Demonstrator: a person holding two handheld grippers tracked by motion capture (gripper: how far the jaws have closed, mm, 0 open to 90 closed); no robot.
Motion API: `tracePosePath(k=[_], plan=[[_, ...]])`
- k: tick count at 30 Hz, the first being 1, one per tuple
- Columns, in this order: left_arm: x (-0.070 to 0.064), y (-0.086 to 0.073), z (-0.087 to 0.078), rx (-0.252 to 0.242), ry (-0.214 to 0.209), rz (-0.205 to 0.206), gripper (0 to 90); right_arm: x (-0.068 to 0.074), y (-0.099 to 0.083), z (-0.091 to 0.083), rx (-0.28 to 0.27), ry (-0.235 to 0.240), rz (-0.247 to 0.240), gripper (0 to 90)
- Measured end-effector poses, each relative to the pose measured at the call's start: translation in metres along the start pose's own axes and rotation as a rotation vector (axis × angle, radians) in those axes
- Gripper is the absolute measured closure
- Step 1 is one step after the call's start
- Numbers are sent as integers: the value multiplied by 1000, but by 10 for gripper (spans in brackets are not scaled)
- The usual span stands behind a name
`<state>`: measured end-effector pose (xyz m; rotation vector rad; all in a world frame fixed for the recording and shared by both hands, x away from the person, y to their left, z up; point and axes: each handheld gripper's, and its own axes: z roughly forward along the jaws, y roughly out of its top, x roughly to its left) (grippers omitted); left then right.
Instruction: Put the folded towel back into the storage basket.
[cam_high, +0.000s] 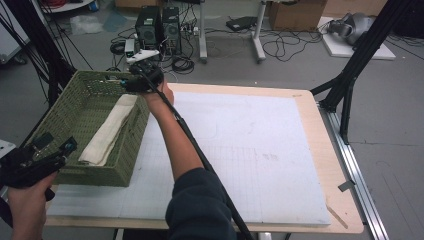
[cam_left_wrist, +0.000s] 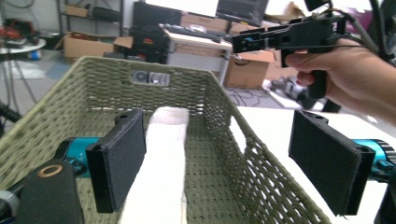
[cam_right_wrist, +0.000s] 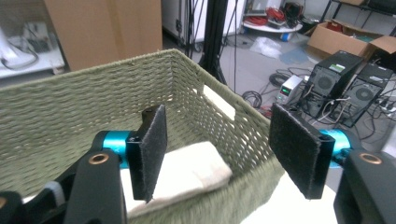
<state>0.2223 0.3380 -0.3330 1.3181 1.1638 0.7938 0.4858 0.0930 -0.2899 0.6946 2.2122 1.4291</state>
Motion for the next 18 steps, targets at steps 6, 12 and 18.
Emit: tracePosePath(k=[6, 12, 18], plan=[[-10, -1, 9, -1, -73, 40, 209, -15, -21, -45, -30, 8, 34, 333], [-22, -4, 20, 8, -127, 75, 208, -31, -43, -76, -24, 13, 61, 269], [-33, -6, 31, 50, -176, 49, 208, -40, -57, -104, -14, 24, 63, 207]])
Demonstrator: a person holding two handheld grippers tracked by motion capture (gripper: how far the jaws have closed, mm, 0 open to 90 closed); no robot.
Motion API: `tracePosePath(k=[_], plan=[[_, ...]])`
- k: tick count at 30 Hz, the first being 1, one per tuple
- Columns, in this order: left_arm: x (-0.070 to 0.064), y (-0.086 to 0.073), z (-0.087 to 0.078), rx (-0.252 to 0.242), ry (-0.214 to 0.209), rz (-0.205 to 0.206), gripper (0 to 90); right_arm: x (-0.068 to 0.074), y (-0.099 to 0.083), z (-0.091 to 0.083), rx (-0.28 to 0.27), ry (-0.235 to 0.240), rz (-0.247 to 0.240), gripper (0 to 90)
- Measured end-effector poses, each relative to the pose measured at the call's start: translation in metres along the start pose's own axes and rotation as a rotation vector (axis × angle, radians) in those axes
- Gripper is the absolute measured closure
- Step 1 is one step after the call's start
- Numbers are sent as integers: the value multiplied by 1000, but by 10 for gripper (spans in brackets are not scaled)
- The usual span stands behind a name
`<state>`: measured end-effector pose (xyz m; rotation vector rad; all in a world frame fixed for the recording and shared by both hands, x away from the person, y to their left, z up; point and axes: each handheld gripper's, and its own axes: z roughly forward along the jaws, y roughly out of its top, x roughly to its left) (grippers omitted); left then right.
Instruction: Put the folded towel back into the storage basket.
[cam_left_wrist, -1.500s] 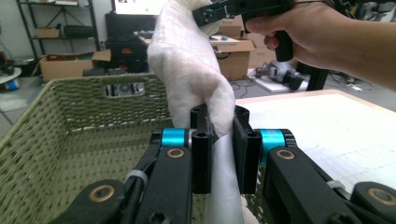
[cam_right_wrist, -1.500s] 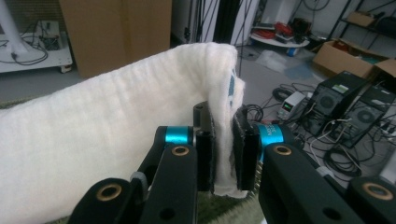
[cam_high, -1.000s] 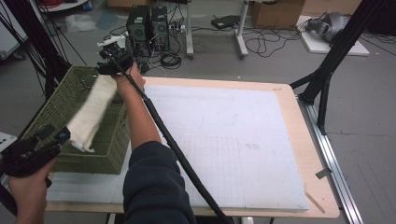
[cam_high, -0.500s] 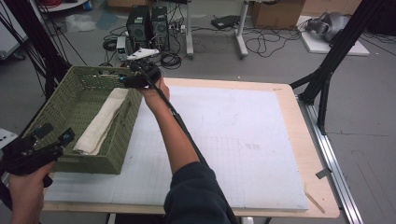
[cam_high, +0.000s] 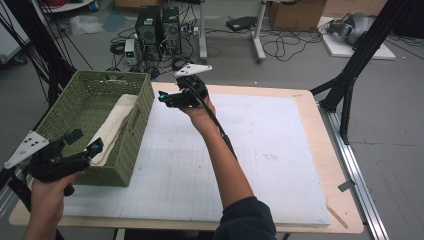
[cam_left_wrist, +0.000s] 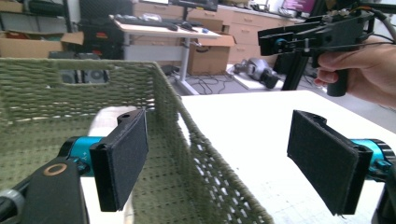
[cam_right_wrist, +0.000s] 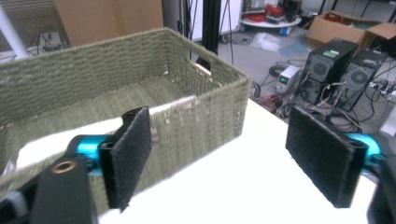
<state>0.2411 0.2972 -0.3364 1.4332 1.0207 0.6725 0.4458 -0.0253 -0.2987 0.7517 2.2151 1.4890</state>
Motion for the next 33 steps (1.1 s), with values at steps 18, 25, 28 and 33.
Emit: tracePosePath(k=[18, 25, 28, 33], plan=[[-35, 2, 38, 19, -197, 38, 204, -16, -40, -97, -4, -59, -21, 181], [-53, 1, 55, 40, -270, 49, 201, -23, -62, -135, -6, -112, -8, 181], [-62, 0, 63, 46, -301, 60, 201, -26, -75, -153, 13, -151, -14, 181], [-74, -2, 75, 54, -344, 77, 201, -29, -93, -179, 10, -190, 10, 181]])
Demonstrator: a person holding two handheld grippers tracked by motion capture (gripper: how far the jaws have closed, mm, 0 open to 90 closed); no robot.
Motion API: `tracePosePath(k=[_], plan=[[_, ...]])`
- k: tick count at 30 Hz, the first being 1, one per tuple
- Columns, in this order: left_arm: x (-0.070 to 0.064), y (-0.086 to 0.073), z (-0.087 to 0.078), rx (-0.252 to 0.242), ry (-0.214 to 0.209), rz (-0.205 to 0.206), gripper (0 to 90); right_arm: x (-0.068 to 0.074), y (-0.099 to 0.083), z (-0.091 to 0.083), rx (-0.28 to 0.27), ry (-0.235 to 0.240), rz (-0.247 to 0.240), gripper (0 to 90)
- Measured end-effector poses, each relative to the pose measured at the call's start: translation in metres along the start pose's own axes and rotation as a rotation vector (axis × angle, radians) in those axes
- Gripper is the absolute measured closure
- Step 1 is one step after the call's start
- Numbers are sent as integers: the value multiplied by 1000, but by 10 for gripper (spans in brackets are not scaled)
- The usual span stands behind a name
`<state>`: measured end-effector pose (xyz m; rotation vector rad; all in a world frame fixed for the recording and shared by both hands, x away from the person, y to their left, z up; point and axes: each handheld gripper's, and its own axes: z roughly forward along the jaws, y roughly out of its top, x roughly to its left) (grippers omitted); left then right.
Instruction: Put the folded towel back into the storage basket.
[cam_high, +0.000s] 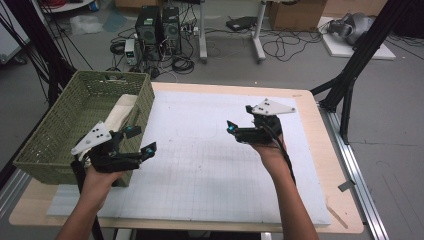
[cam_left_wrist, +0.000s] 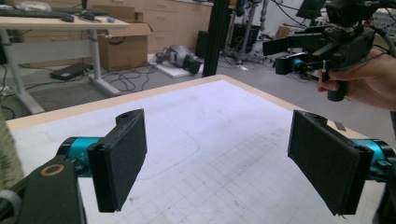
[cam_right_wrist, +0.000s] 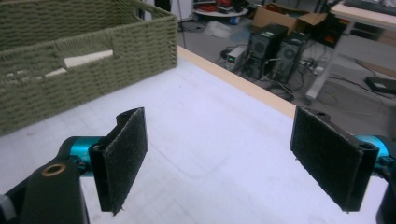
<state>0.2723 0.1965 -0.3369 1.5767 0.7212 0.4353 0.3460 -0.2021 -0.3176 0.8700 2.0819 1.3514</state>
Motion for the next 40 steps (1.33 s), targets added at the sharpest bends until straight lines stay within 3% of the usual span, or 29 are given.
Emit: tracePosePath(k=[12, 22, 28, 33, 40], plan=[[-14, -10, 32, 34, -87, 25, 202, -11, -46, -53, 8, -121, 36, 181], [-24, -30, 54, 61, -150, 41, 202, -15, -101, -84, 40, -207, 94, 181], [-25, -51, 65, 97, -163, 32, 200, -14, -130, -92, 63, -205, 122, 181], [-22, -65, 70, 128, -146, 25, 200, -14, -149, -90, 80, -199, 142, 181], [-23, -66, 69, 111, -140, 31, 200, -13, -148, -90, 85, -209, 121, 181]])
